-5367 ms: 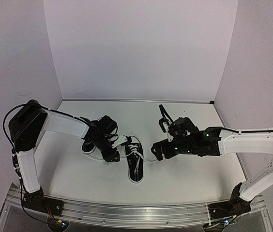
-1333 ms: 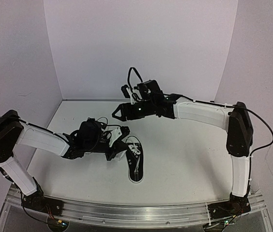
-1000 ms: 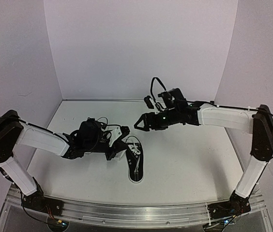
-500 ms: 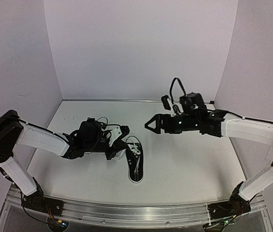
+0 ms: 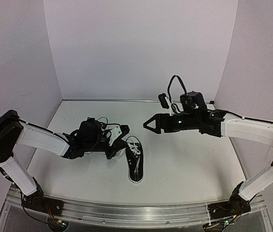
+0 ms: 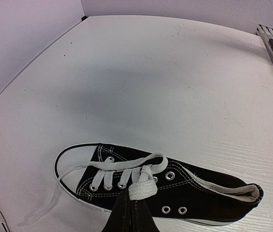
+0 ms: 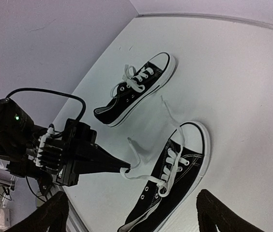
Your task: Tie the shoes
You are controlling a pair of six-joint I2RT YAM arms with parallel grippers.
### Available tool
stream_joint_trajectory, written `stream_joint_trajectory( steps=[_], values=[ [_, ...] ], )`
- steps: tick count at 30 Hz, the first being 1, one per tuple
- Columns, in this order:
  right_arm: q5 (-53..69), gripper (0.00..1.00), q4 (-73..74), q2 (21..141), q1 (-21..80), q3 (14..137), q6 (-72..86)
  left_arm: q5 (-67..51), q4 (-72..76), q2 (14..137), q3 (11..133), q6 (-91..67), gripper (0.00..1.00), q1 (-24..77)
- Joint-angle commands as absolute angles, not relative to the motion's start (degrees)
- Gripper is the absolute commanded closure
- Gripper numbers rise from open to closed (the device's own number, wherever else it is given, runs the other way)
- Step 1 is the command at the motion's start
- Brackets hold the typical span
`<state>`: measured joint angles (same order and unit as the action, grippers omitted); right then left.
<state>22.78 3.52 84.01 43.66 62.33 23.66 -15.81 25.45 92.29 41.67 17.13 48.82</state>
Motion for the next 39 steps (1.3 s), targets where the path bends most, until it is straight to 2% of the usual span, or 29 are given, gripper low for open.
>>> stream_joint_trajectory(
  steps=[1, 6, 9, 25, 36, 39],
  values=[
    [32.3, 0.27, -1.3, 89.4, 44.0, 62.9, 25.0, -15.2, 29.0, 92.1, 44.4, 17.4, 1.0, 49.1],
    [35.6, 0.48, -2.7, 94.4, 44.5, 63.3, 27.1, -14.7, 29.5, 92.1, 44.4, 17.1, 1.0, 49.1],
    [37.4, 0.52, -5.2, 95.9, 44.9, 62.6, 28.6, -14.5, 29.7, 92.1, 44.4, 17.2, 1.0, 49.1],
    [39.6, 0.61, -9.9, 104.4, 46.5, 66.1, 31.4, -15.5, 30.0, 92.8, 45.1, 17.0, 1.0, 49.4],
    [39.9, 0.61, -9.9, 106.8, 46.5, 68.7, 30.8, -15.8, 29.6, 92.6, 45.1, 17.2, 1.0, 49.5],
    [40.1, 0.71, -9.9, 107.5, 46.5, 69.0, 30.9, -15.8, 29.4, 92.6, 45.3, 17.4, 1.0, 49.5]
  ],
)
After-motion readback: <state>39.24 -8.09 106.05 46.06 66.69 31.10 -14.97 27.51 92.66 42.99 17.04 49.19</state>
